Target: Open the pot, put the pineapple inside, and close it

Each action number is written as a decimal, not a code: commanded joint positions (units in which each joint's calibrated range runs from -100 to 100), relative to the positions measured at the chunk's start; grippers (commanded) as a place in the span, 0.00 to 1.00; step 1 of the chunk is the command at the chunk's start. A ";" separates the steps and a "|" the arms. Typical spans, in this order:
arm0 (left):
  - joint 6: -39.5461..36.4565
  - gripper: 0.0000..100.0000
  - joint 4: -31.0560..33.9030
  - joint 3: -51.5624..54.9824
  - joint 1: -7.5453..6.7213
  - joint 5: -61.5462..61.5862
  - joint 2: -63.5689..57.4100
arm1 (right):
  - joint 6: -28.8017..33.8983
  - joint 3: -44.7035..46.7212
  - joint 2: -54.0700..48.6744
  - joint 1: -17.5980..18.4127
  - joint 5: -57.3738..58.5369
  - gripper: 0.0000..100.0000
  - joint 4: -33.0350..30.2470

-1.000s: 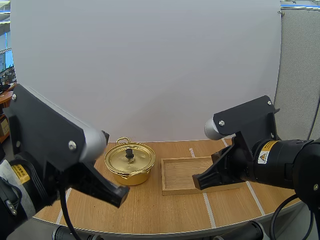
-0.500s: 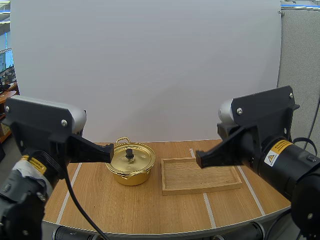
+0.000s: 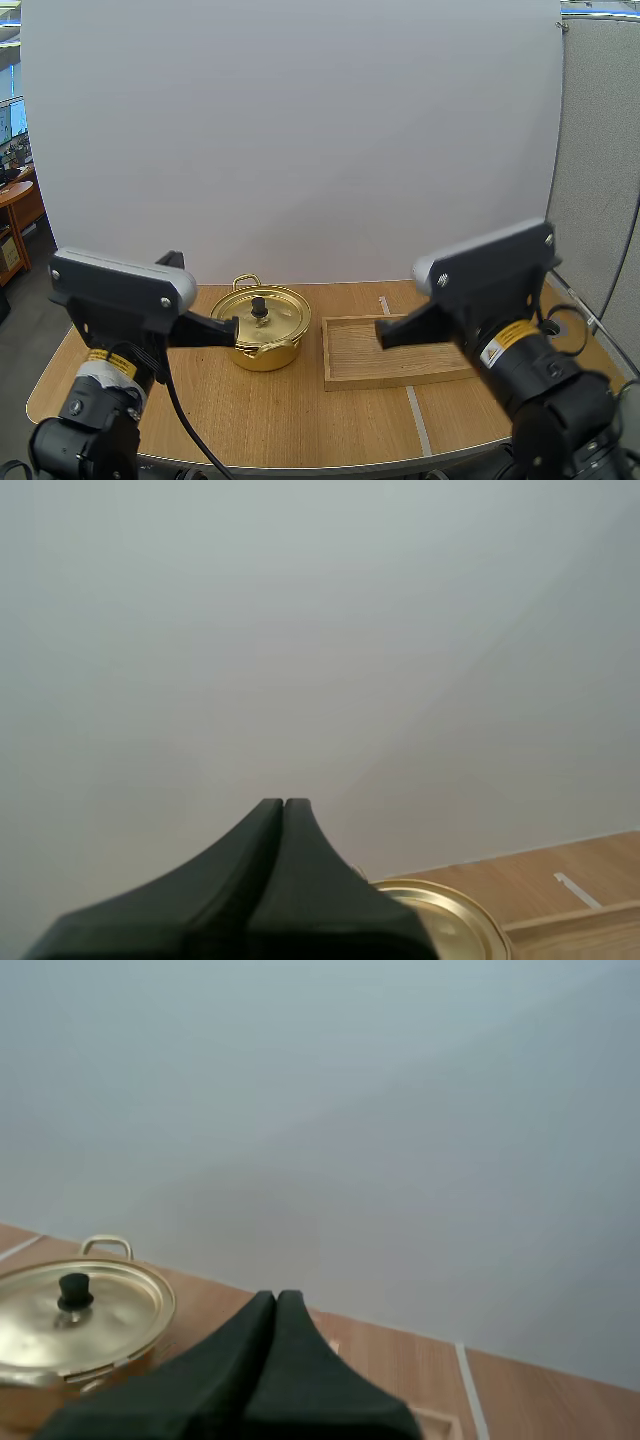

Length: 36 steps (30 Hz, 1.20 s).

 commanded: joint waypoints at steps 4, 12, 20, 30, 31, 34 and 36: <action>-0.35 0.00 0.35 3.78 1.18 -1.90 -0.27 | 0.25 7.15 -0.46 -2.88 -2.59 0.00 -0.67; -2.06 0.00 0.35 4.92 2.25 -1.90 -0.27 | 0.25 7.44 -0.46 -5.34 -0.79 0.00 3.74; -2.47 0.00 0.35 9.72 2.25 -2.65 -0.27 | 0.25 7.48 -0.46 -5.60 6.33 0.00 5.02; -5.21 0.00 0.35 9.72 2.25 1.26 -0.27 | 0.25 15.17 -0.46 -5.75 2.20 0.00 5.02; -5.21 0.00 0.35 9.72 2.25 2.34 -0.27 | 0.25 15.17 -0.46 -5.84 2.20 0.00 5.28; -5.42 0.00 0.35 9.72 2.25 6.54 -0.27 | 0.25 15.17 -0.46 -5.84 3.17 0.00 5.27; -5.57 0.00 0.35 9.72 2.25 8.68 -0.27 | 0.25 15.17 -0.46 -5.84 5.88 0.00 5.38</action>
